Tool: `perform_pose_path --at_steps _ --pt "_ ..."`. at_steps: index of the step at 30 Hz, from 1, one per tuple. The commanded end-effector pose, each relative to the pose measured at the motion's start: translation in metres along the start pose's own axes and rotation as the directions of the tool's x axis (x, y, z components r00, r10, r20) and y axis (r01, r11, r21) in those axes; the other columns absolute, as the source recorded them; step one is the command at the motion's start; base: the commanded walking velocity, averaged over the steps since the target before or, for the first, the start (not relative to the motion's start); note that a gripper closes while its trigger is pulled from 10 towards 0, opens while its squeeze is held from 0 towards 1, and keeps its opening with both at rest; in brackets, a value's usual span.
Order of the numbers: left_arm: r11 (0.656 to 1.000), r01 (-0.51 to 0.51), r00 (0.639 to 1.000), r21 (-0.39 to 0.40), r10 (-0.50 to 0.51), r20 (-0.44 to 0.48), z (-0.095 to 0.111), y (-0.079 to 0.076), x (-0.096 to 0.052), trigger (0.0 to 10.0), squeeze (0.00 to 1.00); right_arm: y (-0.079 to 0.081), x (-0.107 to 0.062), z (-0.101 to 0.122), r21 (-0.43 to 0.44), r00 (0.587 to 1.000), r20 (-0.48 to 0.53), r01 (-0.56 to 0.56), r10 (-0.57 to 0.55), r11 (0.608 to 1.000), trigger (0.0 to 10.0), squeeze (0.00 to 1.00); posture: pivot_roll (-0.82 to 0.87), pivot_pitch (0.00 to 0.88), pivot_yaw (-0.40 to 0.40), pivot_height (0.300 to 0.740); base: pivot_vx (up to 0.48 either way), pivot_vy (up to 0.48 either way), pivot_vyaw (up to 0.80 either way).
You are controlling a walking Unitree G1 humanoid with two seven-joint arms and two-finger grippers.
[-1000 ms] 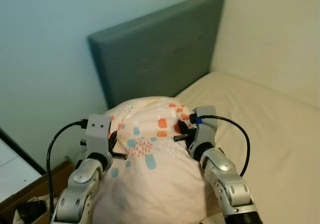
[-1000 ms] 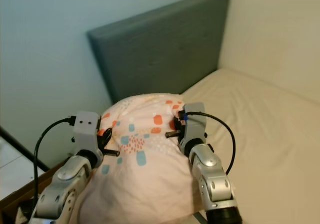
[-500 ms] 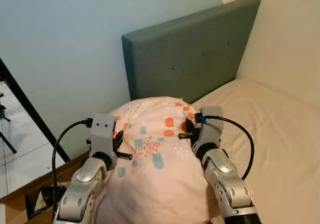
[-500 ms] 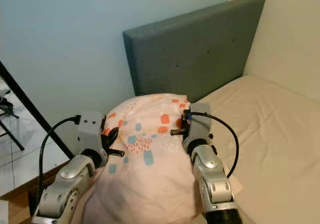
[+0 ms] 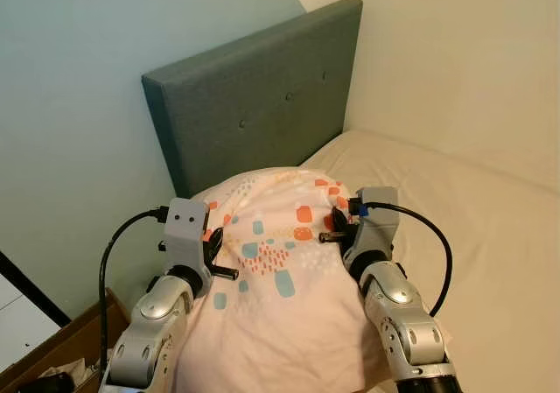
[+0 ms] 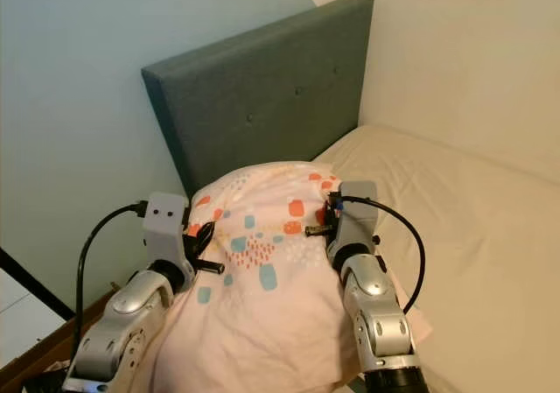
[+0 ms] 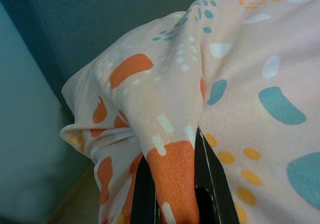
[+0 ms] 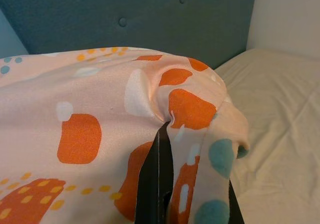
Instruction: Clean up the room
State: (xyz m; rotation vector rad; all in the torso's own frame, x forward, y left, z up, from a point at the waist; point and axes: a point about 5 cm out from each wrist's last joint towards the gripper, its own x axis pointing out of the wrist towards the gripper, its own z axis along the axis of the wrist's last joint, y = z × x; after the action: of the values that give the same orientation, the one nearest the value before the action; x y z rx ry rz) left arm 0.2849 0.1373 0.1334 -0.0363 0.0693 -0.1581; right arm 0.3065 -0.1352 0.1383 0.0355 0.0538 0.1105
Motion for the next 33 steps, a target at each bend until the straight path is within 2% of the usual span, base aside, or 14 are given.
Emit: perform_pose_path --at_steps 1,9,33 --pt "0.99 -0.14 0.99 0.017 0.14 0.021 0.0028 0.0273 -0.0042 10.0 0.0 -0.0191 -0.0019 0.0067 -0.009 0.993 0.044 0.108 -0.107 0.994 10.0 0.0 -0.1 0.074 0.022 0.74 0.0 0.0 0.0" --pt "0.99 -0.139 0.99 0.004 0.138 0.021 0.0022 0.0263 -0.0044 10.0 0.0 -0.0178 -0.0021 0.0043 -0.009 0.995 0.033 0.099 -0.099 0.995 10.0 0.0 -0.09 0.078 0.019 0.74 0.0 0.0 0.0" --pt "0.989 -0.148 0.988 -0.001 0.148 0.035 0.0039 0.0282 -0.0051 10.0 0.0 -0.0156 -0.0014 0.0035 -0.004 0.996 0.028 0.088 -0.088 0.996 10.0 0.0 -0.09 0.078 0.019 0.74 0.353 0.0 0.0"
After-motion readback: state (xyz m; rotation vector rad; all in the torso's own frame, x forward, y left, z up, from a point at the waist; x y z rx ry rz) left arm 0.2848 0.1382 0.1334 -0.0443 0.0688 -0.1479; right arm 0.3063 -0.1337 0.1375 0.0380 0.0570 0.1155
